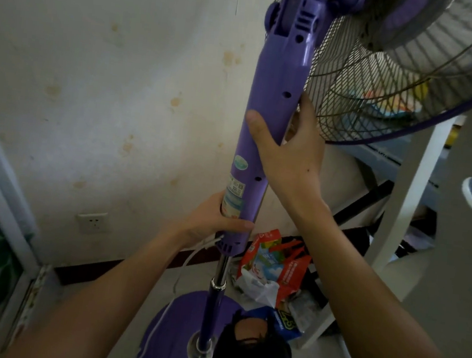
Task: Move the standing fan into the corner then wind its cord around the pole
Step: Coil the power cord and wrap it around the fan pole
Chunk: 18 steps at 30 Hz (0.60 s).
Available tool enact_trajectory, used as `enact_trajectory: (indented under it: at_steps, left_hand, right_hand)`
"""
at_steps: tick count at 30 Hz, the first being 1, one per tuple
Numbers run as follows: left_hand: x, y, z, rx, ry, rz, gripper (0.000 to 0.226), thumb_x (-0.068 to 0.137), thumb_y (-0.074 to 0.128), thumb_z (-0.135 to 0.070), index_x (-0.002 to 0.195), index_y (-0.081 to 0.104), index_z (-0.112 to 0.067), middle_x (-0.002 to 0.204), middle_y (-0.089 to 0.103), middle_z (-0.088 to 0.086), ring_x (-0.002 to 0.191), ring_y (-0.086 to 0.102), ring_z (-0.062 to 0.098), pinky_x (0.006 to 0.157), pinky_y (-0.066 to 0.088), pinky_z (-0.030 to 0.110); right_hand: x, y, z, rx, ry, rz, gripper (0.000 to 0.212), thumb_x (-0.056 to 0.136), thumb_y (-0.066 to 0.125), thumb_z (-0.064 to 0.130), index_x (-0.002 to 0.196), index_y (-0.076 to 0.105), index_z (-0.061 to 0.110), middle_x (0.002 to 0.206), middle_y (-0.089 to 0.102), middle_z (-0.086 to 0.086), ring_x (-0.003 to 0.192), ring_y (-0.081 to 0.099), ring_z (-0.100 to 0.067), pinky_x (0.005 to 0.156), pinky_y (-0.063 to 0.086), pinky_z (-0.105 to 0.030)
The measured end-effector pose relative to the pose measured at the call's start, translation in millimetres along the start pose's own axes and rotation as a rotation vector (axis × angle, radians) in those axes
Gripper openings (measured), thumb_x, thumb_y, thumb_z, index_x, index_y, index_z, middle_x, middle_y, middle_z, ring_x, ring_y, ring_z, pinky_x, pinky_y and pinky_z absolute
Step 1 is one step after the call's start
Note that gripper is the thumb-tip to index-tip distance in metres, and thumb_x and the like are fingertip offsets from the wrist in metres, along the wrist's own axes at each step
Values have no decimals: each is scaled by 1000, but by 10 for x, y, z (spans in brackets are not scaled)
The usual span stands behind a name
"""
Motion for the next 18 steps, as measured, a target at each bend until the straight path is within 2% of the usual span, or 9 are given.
enact_trajectory:
  at_steps: [2, 5, 8, 14, 18]
  left_hand:
    - [-11, 1, -11, -13, 1, 3, 43, 72, 80, -16, 112, 66, -17, 95, 78, -7, 91, 73, 14, 76, 56, 22]
    - [-22, 3, -24, -25, 14, -7, 48, 72, 81, -18, 117, 64, -16, 101, 78, -5, 95, 73, 17, 79, 56, 25]
    - [-34, 8, -39, -55, 28, -10, 55, 70, 83, -23, 121, 63, -15, 104, 77, -3, 99, 72, 19, 81, 56, 26]
    - [-46, 21, -56, -73, 33, 15, 47, 75, 79, -14, 118, 63, -20, 105, 77, -8, 98, 72, 13, 79, 56, 22]
    - [-47, 20, -56, -64, 30, 14, 44, 76, 77, -12, 117, 63, -20, 102, 78, -9, 95, 73, 12, 77, 55, 21]
  right_hand:
    - [-16, 21, -14, 3, 11, -6, 63, 88, 76, 38, 143, 48, 24, 109, 61, 35, 94, 64, 19, 77, 53, -6]
    - [-82, 34, -55, 10, 16, -16, 62, 89, 73, 40, 144, 46, 27, 107, 61, 36, 93, 65, 19, 72, 51, -3]
    - [-179, 39, -126, 3, 40, 9, 64, 91, 72, 42, 146, 43, 27, 111, 65, 28, 94, 67, 15, 71, 54, -6]
    - [-251, 35, -188, 24, 67, 12, 67, 90, 70, 47, 148, 40, 31, 124, 68, 15, 102, 71, 3, 81, 62, -21]
    - [-244, 40, -204, 42, 65, 10, 67, 90, 71, 47, 148, 41, 31, 125, 69, 14, 102, 72, 1, 81, 62, -21]
Point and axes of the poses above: each hand's wrist, its own x-axis towards the middle knuckle, its own y-axis out of the palm, z = x × y, the point moved 4 cm from there along x, towards the middle knuckle
